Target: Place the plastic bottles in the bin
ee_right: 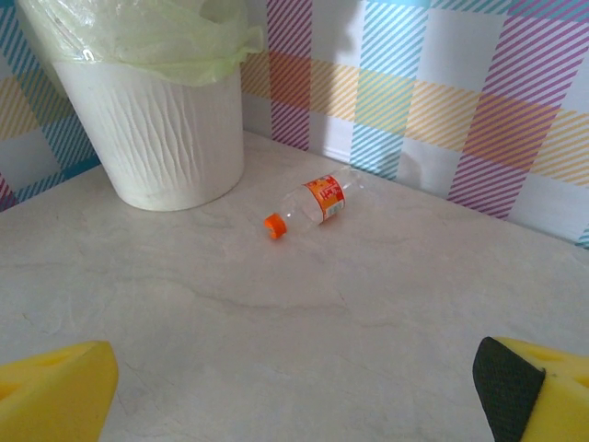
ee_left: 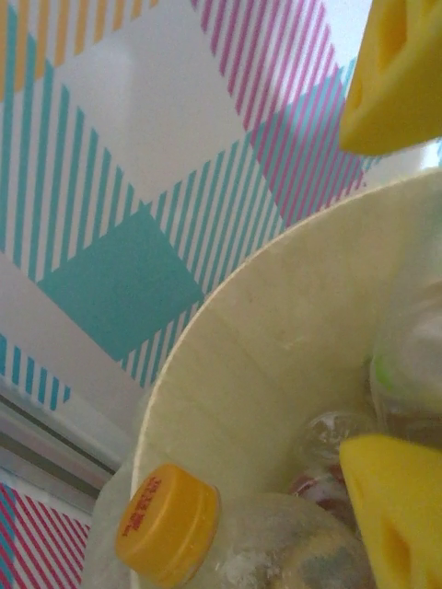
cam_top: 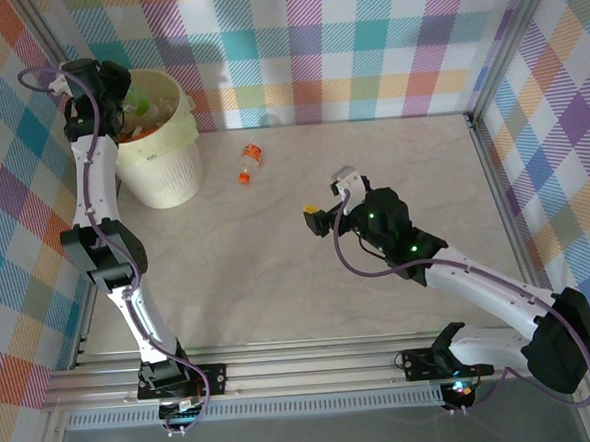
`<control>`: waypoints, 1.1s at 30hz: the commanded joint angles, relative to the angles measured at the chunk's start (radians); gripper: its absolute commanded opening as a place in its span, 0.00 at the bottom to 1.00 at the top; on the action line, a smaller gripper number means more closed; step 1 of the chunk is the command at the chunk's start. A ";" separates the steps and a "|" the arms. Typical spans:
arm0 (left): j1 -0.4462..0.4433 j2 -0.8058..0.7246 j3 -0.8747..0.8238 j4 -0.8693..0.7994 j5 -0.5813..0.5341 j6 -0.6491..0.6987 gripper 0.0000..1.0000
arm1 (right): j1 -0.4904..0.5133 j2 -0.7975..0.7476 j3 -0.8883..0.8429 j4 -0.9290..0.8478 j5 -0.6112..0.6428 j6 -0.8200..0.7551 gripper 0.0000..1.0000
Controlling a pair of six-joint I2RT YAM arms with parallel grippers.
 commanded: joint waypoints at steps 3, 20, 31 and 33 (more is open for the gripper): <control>0.012 -0.008 0.112 -0.090 0.035 0.013 0.93 | 0.001 -0.022 -0.015 0.001 0.019 -0.007 1.00; -0.254 -0.197 0.017 -0.180 -0.159 0.357 1.00 | 0.001 0.020 -0.015 0.066 0.142 0.081 1.00; -0.474 -0.199 -0.207 -0.052 -0.106 0.460 1.00 | -0.002 0.020 -0.027 0.067 0.166 0.255 1.00; -0.504 -0.159 -0.200 -0.067 -0.103 0.477 1.00 | -0.002 0.024 -0.032 0.067 0.154 0.287 1.00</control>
